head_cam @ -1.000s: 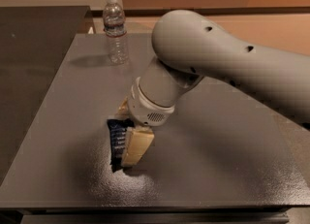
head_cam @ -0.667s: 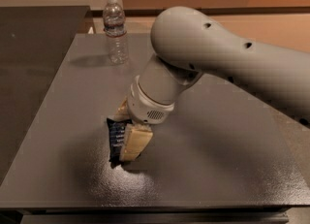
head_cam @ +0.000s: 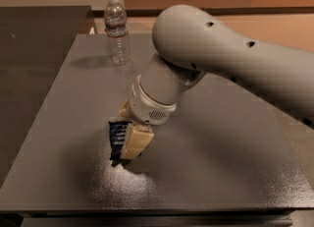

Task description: Move rxbar blueberry near water bottle

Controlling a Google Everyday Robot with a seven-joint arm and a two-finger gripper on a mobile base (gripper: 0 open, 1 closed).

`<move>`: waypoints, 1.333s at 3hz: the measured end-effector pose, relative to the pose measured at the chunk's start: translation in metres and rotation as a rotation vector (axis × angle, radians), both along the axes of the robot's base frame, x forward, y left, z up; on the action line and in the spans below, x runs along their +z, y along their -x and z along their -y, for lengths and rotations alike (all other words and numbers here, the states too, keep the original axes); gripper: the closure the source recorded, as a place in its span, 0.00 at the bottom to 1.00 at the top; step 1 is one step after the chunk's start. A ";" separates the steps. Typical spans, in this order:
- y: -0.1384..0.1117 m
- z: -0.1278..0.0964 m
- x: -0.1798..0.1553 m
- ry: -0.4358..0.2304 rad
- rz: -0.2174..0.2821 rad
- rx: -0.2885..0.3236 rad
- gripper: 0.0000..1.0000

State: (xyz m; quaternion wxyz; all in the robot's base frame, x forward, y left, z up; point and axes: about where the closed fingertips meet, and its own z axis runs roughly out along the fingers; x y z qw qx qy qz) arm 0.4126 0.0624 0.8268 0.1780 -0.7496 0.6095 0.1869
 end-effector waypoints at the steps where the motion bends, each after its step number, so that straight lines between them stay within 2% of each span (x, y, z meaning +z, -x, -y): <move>1: -0.021 -0.003 0.021 0.001 0.019 -0.071 1.00; 2: -0.055 -0.005 0.049 -0.004 0.043 -0.170 1.00; 3: -0.086 -0.003 0.062 0.004 0.058 -0.253 1.00; 4: -0.118 0.004 0.058 0.025 0.072 -0.353 1.00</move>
Offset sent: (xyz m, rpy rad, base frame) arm 0.0995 0.0051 0.0823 0.0140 -0.0679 -0.2973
